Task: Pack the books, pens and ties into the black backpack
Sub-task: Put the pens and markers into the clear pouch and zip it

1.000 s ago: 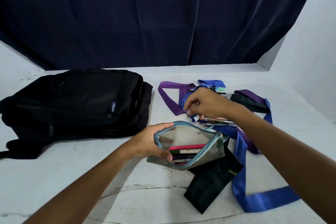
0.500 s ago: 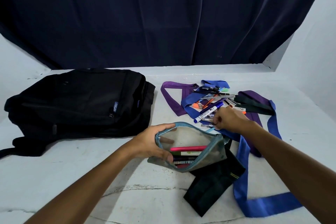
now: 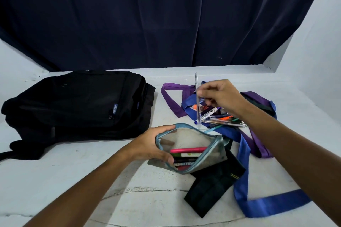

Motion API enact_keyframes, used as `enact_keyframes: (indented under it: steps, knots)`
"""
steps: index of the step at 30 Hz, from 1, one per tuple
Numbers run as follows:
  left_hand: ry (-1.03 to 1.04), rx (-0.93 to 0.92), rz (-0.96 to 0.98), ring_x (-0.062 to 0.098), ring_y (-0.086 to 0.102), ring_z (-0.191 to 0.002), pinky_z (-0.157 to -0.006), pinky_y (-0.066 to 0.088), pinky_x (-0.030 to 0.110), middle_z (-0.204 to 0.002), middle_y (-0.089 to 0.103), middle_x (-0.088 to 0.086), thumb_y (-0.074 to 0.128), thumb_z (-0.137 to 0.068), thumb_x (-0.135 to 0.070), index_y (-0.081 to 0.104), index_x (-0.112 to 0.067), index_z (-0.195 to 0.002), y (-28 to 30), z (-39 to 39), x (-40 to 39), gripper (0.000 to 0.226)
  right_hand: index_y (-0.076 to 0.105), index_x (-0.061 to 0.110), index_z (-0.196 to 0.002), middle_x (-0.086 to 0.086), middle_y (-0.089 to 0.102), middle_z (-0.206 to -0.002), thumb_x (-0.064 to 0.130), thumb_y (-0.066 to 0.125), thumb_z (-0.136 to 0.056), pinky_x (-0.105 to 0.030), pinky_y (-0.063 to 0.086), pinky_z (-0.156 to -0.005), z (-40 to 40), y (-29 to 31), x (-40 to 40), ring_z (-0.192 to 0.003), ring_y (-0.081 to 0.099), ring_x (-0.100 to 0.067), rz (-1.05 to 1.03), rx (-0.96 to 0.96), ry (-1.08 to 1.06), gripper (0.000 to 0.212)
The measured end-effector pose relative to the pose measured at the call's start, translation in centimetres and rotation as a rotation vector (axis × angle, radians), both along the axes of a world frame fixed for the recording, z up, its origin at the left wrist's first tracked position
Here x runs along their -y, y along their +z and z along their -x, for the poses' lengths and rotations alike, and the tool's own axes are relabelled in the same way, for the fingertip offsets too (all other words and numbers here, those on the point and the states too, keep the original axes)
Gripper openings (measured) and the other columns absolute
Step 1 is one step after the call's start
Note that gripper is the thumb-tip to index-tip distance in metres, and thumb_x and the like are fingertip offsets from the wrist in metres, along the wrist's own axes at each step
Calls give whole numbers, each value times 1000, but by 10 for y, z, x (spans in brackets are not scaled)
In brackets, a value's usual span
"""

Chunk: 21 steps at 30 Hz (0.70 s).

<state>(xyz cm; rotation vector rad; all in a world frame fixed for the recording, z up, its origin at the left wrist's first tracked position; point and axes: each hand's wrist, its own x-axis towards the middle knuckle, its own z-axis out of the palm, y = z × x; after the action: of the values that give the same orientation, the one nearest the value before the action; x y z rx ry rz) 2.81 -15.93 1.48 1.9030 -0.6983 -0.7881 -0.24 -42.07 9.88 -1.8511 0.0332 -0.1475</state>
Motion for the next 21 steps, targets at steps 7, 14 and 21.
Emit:
enact_keyframes:
  steps: [7,14,21]
  knots:
    - [-3,-6,8,16,62,-120,-101,50,44,-135,60,-3,97,-39,-48,46,-20,-143,0,1,-1,119,76,12,-85,8,66,-63,11,72,-84,-18,41,-56,11,-5,-48,-55,53,-5,564,-130,374,4]
    - [8,-4,23,14,62,-119,-99,53,43,-138,56,-4,97,-38,-47,43,-19,-145,-3,0,-1,123,75,13,-89,14,63,-73,10,73,-82,-33,53,-78,12,-22,-53,-81,65,-13,823,-276,435,8]
    - [-11,1,21,9,61,-119,-100,52,36,-139,54,-9,95,-36,-50,42,-20,-145,1,0,0,125,75,13,-78,0,70,-77,-4,67,-80,-31,53,-76,-21,-38,37,-70,62,-10,762,-131,16,19]
